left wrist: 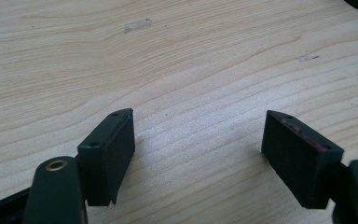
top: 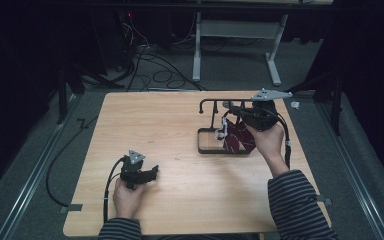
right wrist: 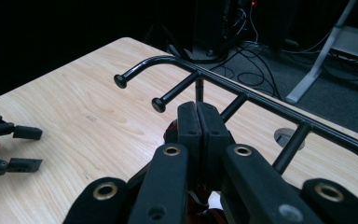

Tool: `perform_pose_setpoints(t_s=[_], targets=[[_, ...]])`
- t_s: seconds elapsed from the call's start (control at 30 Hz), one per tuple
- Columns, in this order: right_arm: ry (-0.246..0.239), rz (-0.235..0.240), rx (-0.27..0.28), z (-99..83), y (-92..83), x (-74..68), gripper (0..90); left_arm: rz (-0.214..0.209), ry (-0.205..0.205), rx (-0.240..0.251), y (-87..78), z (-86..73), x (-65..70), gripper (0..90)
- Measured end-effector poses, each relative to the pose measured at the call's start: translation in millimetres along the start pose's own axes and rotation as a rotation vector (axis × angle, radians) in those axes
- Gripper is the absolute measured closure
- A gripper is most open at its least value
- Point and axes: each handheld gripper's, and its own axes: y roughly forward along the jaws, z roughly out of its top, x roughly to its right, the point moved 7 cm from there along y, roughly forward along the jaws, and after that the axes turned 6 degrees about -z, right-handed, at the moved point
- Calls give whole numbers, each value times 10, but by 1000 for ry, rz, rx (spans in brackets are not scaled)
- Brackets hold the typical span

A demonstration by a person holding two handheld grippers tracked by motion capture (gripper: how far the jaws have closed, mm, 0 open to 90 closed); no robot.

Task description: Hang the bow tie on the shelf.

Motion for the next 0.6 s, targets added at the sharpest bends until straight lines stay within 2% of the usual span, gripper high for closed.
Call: perform_pose_setpoints(t_s=[0.6], targets=[[18,-40,-7,54,127,106,900,0,-2,3,1,1,0,262]])
